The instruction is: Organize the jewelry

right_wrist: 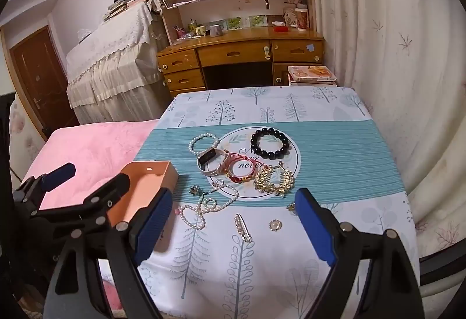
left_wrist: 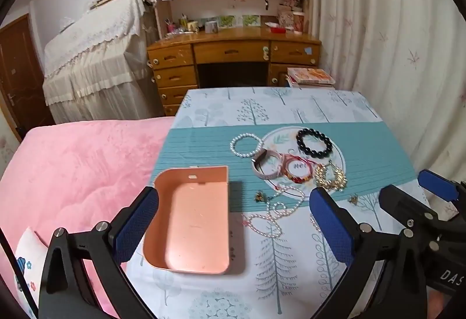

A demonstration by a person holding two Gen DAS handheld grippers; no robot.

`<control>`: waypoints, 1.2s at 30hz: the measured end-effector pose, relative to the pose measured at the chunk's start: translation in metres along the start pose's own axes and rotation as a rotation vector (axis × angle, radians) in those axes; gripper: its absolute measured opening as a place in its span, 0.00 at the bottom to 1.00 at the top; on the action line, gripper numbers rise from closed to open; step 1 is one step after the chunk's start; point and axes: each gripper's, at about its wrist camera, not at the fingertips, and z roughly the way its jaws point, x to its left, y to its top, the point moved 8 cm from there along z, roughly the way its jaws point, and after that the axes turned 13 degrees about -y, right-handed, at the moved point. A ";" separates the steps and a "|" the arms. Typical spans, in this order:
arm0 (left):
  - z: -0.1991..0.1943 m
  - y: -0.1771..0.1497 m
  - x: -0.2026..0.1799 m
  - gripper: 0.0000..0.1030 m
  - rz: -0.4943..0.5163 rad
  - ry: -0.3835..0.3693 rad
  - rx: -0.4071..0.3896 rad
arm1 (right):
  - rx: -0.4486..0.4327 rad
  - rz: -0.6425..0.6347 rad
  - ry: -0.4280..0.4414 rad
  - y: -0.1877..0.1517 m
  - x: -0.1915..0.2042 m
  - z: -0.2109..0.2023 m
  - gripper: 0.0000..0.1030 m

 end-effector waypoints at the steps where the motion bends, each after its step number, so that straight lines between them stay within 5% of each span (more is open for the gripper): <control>1: -0.003 0.000 0.000 0.99 -0.001 -0.001 -0.008 | -0.006 -0.005 -0.006 0.000 -0.001 -0.001 0.84; 5: -0.021 -0.005 0.001 0.99 -0.013 -0.016 -0.055 | 0.008 -0.007 -0.011 0.000 -0.001 0.000 0.84; 7: 0.011 -0.006 -0.001 0.99 -0.012 -0.032 0.056 | 0.013 -0.003 -0.010 0.000 -0.002 0.001 0.84; 36: 0.025 -0.012 -0.013 0.99 -0.018 -0.074 0.087 | 0.032 0.024 -0.004 -0.008 -0.011 0.011 0.84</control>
